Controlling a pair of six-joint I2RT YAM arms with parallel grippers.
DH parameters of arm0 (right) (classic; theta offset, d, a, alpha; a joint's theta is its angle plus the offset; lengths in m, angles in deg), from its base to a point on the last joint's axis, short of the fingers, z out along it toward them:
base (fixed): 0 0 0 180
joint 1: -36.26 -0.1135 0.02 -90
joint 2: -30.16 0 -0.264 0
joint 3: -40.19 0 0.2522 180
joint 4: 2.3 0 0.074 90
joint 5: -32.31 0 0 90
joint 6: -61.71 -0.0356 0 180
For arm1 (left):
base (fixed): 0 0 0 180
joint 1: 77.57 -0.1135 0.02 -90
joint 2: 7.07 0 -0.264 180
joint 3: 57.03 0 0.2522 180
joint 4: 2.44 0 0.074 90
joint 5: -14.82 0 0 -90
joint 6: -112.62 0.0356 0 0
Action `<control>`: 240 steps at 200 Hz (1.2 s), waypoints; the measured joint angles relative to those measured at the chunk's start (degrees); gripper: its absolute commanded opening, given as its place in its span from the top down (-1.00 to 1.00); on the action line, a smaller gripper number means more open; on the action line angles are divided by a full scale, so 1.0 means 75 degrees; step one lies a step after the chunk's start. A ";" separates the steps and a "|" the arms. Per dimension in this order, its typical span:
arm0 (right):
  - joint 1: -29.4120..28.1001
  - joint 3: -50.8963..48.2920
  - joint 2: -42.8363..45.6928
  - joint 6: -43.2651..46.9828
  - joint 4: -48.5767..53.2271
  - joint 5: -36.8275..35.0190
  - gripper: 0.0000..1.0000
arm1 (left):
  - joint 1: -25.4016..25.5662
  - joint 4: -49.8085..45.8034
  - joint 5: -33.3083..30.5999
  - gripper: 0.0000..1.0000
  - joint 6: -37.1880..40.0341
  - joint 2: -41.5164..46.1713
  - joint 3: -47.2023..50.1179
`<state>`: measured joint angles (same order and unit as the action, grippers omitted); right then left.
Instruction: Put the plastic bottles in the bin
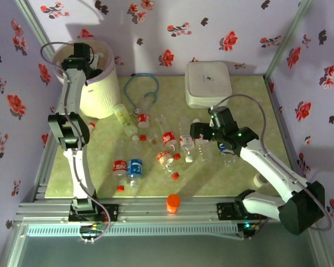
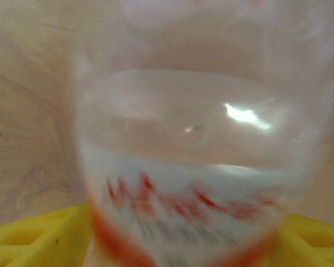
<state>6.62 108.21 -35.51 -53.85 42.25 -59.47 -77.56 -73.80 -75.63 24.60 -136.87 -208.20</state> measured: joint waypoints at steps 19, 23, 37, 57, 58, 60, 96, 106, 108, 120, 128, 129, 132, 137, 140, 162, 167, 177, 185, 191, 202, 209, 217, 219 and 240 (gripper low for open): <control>0.0251 0.0000 0.0073 0.0003 0.0224 -0.0178 -0.99 | 0.0000 -0.0041 -0.0003 -0.79 0.0023 0.0000 -0.0003; 0.0332 0.0000 0.0090 0.0003 0.0294 -0.0230 -0.99 | 0.0000 -0.0041 -0.0003 -0.83 0.0029 -0.0003 -0.0003; 0.0673 0.0000 0.0119 0.0003 0.0618 -0.0458 -0.99 | 0.0000 -0.0044 -0.0003 -0.94 0.0038 0.0000 -0.0017; 0.1253 0.0003 0.0119 -0.0003 0.1166 -0.0772 -0.99 | 0.0000 -0.0055 0.0000 -0.99 0.0055 0.0000 -0.0073; 0.1274 0.0003 0.0117 -0.0003 0.1192 -0.0778 -0.99 | 0.0000 -0.0055 0.0000 -1.00 0.0058 0.0000 -0.0079; 0.1335 0.0003 0.0114 -0.0006 0.1268 -0.0804 -0.99 | 0.0000 -0.0055 0.0000 -1.00 0.0058 0.0000 -0.0082; 0.2101 -0.0029 -0.0245 -0.0085 0.1941 -0.0909 -0.89 | 0.0000 -0.0140 0.0003 -0.99 0.0076 0.0041 -0.0332; 0.2162 -0.0111 -0.0420 -0.0099 0.1976 -0.0877 -0.85 | 0.0009 -0.0134 0.0006 -1.00 0.0076 0.0114 -0.0353; 0.2174 -0.0137 -0.0469 -0.0096 0.1993 -0.0866 -0.84 | 0.0006 -0.0134 0.0009 -0.99 0.0076 0.0146 -0.0353; 0.2192 -0.0259 -0.0729 -0.0128 0.2066 -0.0793 -0.80 | 0.0009 -0.0111 0.0006 -0.99 0.0079 0.0309 -0.0358; 0.2192 -0.0353 -0.0898 -0.0143 0.2092 -0.0749 -0.80 | 0.0009 -0.0082 0.0009 -1.00 0.0079 0.0484 -0.0358; 0.2192 -0.0373 -0.0930 -0.0143 0.2092 -0.0737 -0.80 | 0.0009 -0.0079 0.0009 -1.00 0.0082 0.0507 -0.0358; 0.2192 -0.0402 -0.0965 -0.0143 0.2095 -0.0726 -0.80 | 0.0009 -0.0064 0.0009 -1.00 0.0082 0.0562 -0.0358; 0.2192 -0.0478 -0.1055 -0.0146 0.2095 -0.0697 -0.80 | 0.0009 -0.0032 0.0009 -0.99 0.0079 0.0682 -0.0358; 0.2192 -0.0527 -0.1093 -0.0146 0.2095 -0.0679 -0.80 | 0.0009 -0.0006 0.0012 -1.00 0.0079 0.0758 -0.0358; 0.2192 -0.0831 -0.1349 -0.0152 0.2081 -0.0525 -0.81 | 0.0035 0.0152 0.0099 -1.00 0.0079 0.1431 -0.0358; 0.2192 -0.0868 -0.1411 -0.0154 0.2078 -0.0495 -0.81 | 0.0041 0.0195 0.0119 -1.00 0.0079 0.1568 -0.0361; 0.2192 -0.0906 -0.1582 -0.0154 0.2078 -0.0434 -0.80 | 0.0061 0.0291 0.0149 -0.99 0.0079 0.1886 -0.0367; 0.2192 -0.0909 -0.1719 -0.0166 0.2055 -0.0393 -0.77 | 0.0073 0.0379 0.0152 -1.00 0.0079 0.2113 -0.0370; 0.2192 -0.0909 -0.1824 -0.0172 0.2028 -0.0379 -0.73 | 0.0082 0.0440 0.0152 -1.00 0.0079 0.2282 -0.0376; 0.2192 -0.0927 -0.2025 -0.0169 0.1953 -0.0347 -0.67 | 0.0087 0.0507 0.0149 -1.00 0.0079 0.2547 -0.0376; 0.2197 -0.0953 -0.2119 -0.0169 0.1894 -0.0332 -0.63 | 0.0087 0.0571 0.0149 -1.00 0.0079 0.2696 -0.0376; 0.2203 -0.0982 -0.2218 -0.0175 0.1851 -0.0329 -0.59 | 0.0087 0.0627 0.0146 -1.00 0.0073 0.2824 -0.0376; 0.2203 -0.0988 -0.2238 -0.0187 0.1842 -0.0329 -0.58 | 0.0087 0.0647 0.0146 -1.00 0.0073 0.2862 -0.0376; 0.2203 -0.1061 -0.2361 -0.0198 0.1728 -0.0335 -0.42 | 0.0125 0.0793 0.0137 -1.00 -0.0026 0.3232 -0.0166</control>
<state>23.14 100.25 -53.21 -55.33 55.21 -61.99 -76.62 -67.86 -74.61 24.40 -112.63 -209.44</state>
